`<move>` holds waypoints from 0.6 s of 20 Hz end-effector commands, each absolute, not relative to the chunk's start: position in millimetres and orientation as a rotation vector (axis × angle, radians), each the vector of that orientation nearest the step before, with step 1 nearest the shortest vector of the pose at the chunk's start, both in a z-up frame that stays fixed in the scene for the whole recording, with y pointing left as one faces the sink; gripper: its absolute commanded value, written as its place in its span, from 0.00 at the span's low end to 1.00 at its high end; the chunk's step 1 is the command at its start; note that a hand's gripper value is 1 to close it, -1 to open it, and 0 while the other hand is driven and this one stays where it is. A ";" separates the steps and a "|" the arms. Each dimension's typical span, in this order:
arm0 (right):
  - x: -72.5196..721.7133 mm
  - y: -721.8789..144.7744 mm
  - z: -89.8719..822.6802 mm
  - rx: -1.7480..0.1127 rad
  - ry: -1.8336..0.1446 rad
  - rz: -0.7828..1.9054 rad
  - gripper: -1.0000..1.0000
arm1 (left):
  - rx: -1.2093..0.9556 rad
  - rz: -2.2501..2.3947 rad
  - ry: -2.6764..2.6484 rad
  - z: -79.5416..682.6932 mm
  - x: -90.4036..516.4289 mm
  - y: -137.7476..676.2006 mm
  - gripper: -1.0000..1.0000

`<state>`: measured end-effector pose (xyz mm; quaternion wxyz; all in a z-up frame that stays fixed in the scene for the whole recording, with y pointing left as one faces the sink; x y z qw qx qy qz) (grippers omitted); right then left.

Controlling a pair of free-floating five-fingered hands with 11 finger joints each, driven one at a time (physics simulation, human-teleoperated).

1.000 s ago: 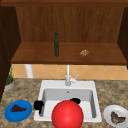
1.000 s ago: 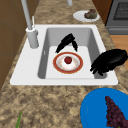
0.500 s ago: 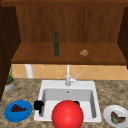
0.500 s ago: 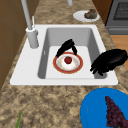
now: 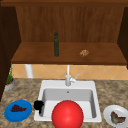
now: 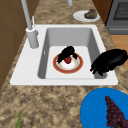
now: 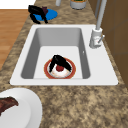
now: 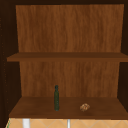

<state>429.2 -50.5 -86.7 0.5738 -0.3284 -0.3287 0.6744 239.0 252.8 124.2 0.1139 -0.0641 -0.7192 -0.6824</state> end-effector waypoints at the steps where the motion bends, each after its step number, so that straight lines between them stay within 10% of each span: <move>1: 450.0 -50.8 -91.7 -0.764 -0.751 1.634 0.00 | -0.188 -2.001 -2.109 124.2 239.0 252.8 0.50; 12: 409.6 -42.4 -104.2 -0.808 -0.792 1.578 0.00 | -0.188 -2.001 -2.109 124.2 239.0 252.8 0.50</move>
